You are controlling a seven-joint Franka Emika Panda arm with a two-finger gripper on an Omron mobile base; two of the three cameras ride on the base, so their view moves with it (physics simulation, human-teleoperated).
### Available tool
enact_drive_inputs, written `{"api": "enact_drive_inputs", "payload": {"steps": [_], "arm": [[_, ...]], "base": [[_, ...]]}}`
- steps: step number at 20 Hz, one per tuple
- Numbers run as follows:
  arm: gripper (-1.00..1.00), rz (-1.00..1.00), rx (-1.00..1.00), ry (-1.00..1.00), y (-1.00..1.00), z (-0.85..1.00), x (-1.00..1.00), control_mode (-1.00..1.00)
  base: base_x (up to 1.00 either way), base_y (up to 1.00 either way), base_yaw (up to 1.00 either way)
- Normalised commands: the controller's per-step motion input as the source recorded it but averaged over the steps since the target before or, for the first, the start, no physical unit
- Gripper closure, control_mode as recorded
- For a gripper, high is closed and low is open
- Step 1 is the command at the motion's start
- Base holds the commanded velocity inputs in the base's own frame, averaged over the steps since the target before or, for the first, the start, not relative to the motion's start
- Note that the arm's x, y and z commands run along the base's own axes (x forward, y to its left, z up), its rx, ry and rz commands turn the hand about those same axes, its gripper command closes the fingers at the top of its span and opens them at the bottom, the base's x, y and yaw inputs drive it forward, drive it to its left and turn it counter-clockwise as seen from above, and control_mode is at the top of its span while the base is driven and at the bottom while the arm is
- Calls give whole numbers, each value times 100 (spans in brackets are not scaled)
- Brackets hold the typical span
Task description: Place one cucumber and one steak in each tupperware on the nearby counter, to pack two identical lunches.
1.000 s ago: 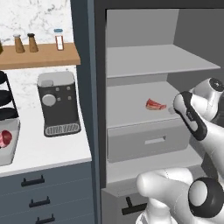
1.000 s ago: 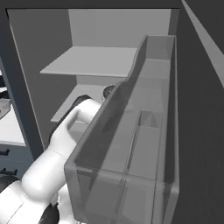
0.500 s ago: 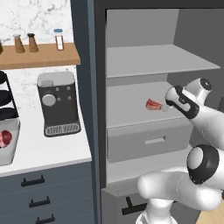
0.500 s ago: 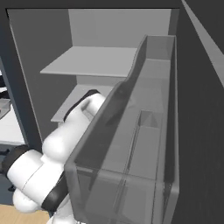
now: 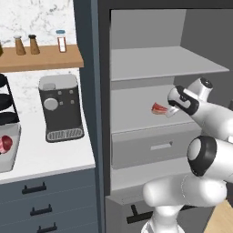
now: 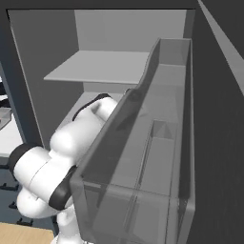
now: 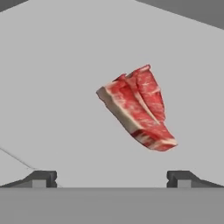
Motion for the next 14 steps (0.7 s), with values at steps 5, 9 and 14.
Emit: {"api": "enact_drive_inputs", "payload": {"steps": [5, 9, 14], "arm": [[-100, 0, 1, 2, 0, -4, 17, -100], [-100, 0, 0, 0, 0, -15, 32, -100], [-100, 0, -2, 0, 0, -26, 34, -100]], "base": [[0, 0, 0], [0, 0, 0], [0, 0, 0]]}}
